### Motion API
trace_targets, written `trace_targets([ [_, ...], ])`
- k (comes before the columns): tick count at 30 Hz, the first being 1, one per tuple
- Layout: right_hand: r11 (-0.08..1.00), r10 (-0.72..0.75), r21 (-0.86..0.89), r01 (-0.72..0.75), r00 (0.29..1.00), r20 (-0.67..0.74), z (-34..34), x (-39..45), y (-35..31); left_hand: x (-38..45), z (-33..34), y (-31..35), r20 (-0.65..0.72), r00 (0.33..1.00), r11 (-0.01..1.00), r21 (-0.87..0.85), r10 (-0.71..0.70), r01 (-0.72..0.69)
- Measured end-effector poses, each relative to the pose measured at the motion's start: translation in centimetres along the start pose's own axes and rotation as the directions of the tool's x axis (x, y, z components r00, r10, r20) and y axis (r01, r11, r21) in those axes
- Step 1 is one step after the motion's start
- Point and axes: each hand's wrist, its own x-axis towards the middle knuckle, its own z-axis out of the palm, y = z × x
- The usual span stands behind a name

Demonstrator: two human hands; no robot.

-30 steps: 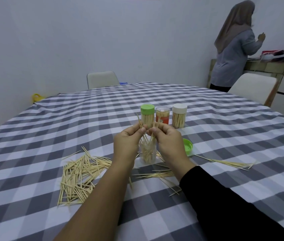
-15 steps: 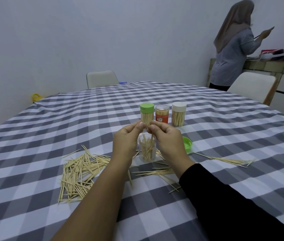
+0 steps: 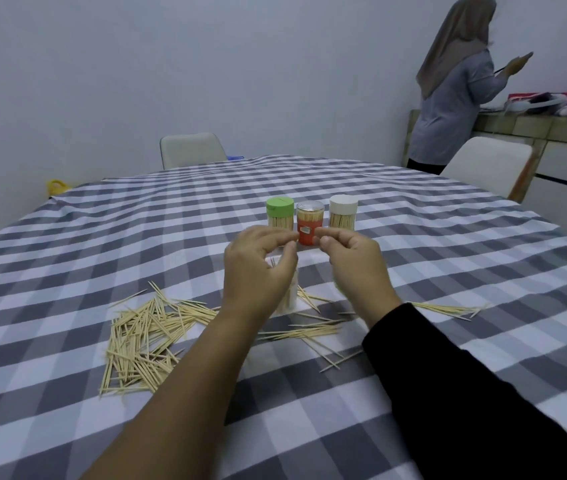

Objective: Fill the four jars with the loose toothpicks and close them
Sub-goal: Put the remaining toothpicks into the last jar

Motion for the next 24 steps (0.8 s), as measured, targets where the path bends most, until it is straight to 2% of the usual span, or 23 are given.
trace_targets([
  [2,0.991,0.011,-0.135,-0.011,1.0,-0.004,-2.1,0.1,0.1,-0.4,0.7,0.1,0.024,0.985,0.981,0.087,0.17,-0.172],
  [4,0.952,0.039,-0.304,-0.031,0.999,0.019,-4.6,0.3,0.6,-0.9,1.3,0.6,0.09,0.953,0.95,0.1,0.289,-0.297],
  [6,0.866,0.099,-0.497,-0.059,0.994,0.055,-7.3,0.3,1.7,-1.3,1.7,1.3,0.187,0.914,0.923,0.074,0.359,-0.378],
  [7,0.809,0.14,-0.583,-0.075,0.988,0.067,-8.6,0.2,2.2,-1.5,1.8,1.8,0.261,0.9,0.924,0.062,0.351,-0.378],
  [9,0.687,0.212,-0.722,-0.084,0.973,0.089,-10.9,0.1,3.0,-1.8,2.0,2.7,0.455,0.859,0.953,0.067,0.235,-0.296],
  [10,0.608,0.251,-0.79,-0.072,0.962,0.105,-11.9,0.1,3.3,-1.9,2.1,2.9,0.566,0.812,0.969,0.09,0.142,-0.231],
  [12,0.414,0.325,-0.91,-0.017,0.937,0.13,-13.6,0.3,3.8,-1.8,2.1,3.4,0.751,0.659,0.98,0.159,-0.043,-0.117],
  [13,0.325,0.35,-0.946,0.018,0.927,0.138,-14.3,0.4,4.1,-1.9,2.0,3.6,0.81,0.576,0.977,0.194,-0.112,-0.082],
  [15,0.214,0.375,-0.975,0.062,0.916,0.14,-15.4,0.8,4.8,-2.0,1.7,3.8,0.877,0.436,0.964,0.256,-0.2,-0.072],
  [17,0.155,0.407,-0.986,0.066,0.905,0.125,-16.0,0.9,5.4,-2.4,1.4,3.7,0.912,0.343,0.947,0.288,-0.225,-0.145],
  [20,0.124,0.39,-0.991,0.042,0.917,0.087,-16.0,0.9,5.8,-3.1,1.0,3.1,0.927,0.304,0.934,0.291,-0.221,-0.209],
  [24,0.125,0.301,-0.992,-0.011,0.953,0.027,-14.8,0.8,5.9,-3.6,0.5,2.8,0.915,0.354,0.929,0.288,-0.195,-0.232],
])
